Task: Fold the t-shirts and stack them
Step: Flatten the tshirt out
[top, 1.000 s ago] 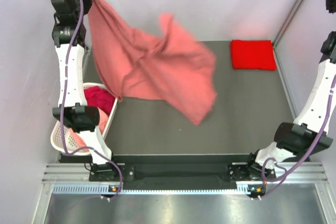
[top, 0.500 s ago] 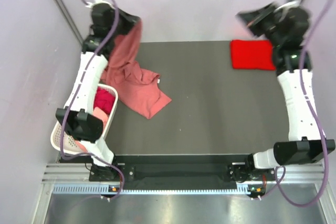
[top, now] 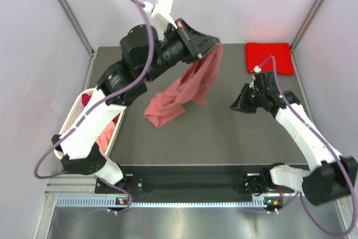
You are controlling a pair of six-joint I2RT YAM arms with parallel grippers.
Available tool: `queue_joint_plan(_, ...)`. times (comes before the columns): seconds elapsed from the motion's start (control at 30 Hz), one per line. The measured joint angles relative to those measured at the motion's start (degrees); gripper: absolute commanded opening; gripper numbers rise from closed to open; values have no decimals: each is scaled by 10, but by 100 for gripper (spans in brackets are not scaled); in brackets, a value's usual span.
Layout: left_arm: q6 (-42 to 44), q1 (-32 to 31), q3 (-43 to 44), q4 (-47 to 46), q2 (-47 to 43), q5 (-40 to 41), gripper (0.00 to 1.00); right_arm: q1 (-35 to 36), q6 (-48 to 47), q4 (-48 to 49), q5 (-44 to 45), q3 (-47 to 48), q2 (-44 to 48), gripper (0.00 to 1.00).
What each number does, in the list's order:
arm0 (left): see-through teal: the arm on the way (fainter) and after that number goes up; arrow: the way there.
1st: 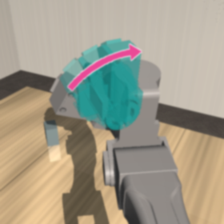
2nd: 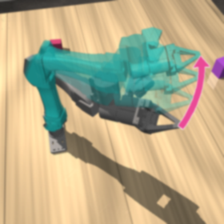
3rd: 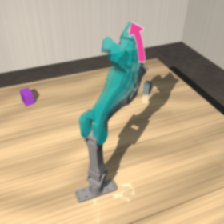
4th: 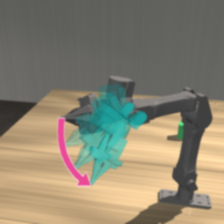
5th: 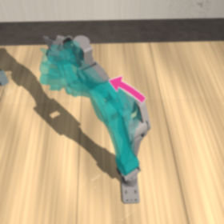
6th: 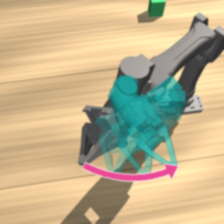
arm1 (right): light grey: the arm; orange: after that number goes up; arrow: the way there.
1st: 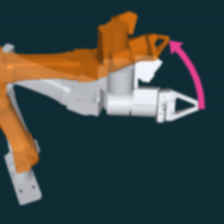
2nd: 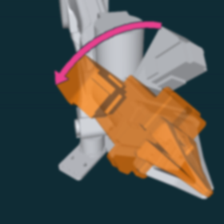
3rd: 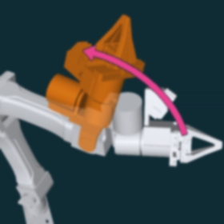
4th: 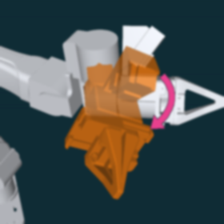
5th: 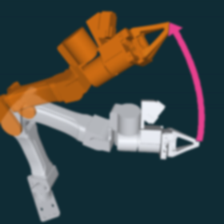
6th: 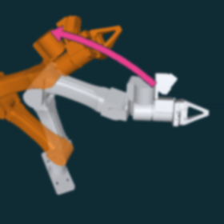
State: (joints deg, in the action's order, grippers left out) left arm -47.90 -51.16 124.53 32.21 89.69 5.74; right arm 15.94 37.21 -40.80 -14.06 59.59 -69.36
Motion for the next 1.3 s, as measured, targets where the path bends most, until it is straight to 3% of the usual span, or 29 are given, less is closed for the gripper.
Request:
queue_joint_plan(0.1, 10, -46, 26, 5, -23, 35, 0, -1, -19, -14, 9, -18, 60, 20)
queue_joint_plan(0.2, 24, -40, -6, 34, -80, 111, 0, -1, -29, -14, 7, -26, 86, 26)
queue_joint_plan(0.43, 36, -33, -254, 87, -236, 266, 0, -1, -47, -17, -19, -60, 70, 44)
queue_joint_plan(0.7, 13, 12, -461, 211, -218, 321, 0, -1, -81, -49, -37, -106, 51, 50)
queue_joint_plan(0.97, -20, 98, -495, 290, -280, 340, 0, -71, -101, -114, 11, -134, 13, 51)
queue_joint_plan(1.07, -21, 105, -500, 291, -293, 340, 0, -123, -108, -133, 29, -141, 12, 54)
queue_joint_plan(1.3, -13, 118, -504, 282, -280, 334, 0, -227, -127, -137, 28, -161, 0, 51)
